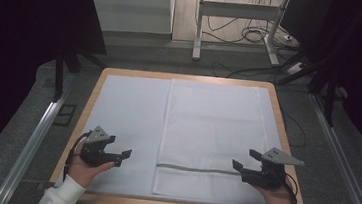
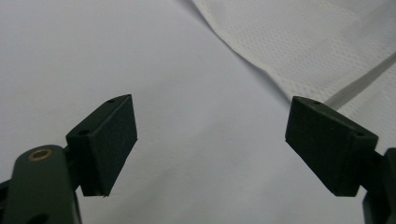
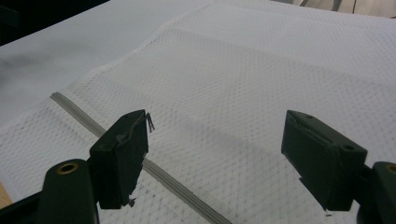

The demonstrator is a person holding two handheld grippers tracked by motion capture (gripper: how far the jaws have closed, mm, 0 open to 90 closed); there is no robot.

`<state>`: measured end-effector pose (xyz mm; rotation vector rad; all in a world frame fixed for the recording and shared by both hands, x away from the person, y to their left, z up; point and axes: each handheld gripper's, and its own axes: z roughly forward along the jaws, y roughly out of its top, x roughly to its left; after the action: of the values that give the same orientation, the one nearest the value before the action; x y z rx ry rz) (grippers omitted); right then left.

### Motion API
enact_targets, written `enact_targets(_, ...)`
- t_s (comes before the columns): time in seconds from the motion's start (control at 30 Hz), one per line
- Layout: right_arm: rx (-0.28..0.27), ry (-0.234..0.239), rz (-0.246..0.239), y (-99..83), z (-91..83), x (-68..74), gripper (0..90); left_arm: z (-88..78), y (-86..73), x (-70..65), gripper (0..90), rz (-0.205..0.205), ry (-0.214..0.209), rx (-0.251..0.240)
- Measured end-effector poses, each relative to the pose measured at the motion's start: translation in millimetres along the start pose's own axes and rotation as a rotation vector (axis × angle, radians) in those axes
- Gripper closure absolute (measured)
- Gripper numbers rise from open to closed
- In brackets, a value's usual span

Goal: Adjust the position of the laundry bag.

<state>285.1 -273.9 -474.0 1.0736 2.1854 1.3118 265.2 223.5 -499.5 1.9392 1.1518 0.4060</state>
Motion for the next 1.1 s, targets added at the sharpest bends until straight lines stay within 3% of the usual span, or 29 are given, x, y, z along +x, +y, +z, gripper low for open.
enact_targets(0.17, -0.009, 0.016, -0.013, -1.6, 3.8, -1.3, 23.5, 0.8, -0.6, -6.4, 15.7, -0.01, -0.002, -0.003)
enact_targets(0.3, -0.002, 0.024, -0.043, -7.6, 4.3, 1.1, 24.3, 4.2, -0.8, -8.6, 15.5, 0.011, 0.003, 0.019)
enact_targets(0.37, 0.003, 0.021, -0.052, -8.4, 2.3, 2.8, 24.3, 5.5, -0.8, -7.5, 15.5, -0.007, 0.008, 0.018)
enact_targets(0.47, -0.004, 0.016, -0.055, -10.0, -3.6, 4.4, 25.0, 5.8, -1.2, -7.7, 14.5, -0.014, -0.02, -0.008)
enact_targets(0.63, -0.011, -0.005, -0.052, -12.5, -8.4, 2.9, 25.2, 5.8, 2.5, -10.6, 15.5, -0.014, -0.04, -0.001)
enact_targets(0.97, -0.003, -0.012, -0.058, -17.2, -2.5, 5.1, 25.9, 2.8, 3.8, -8.0, 14.6, -0.041, -0.031, 0.004)
enact_targets(1.1, -0.009, -0.019, -0.066, -17.5, -6.2, 8.3, 26.3, 3.0, 6.6, -12.0, 12.0, -0.033, -0.021, 0.002)
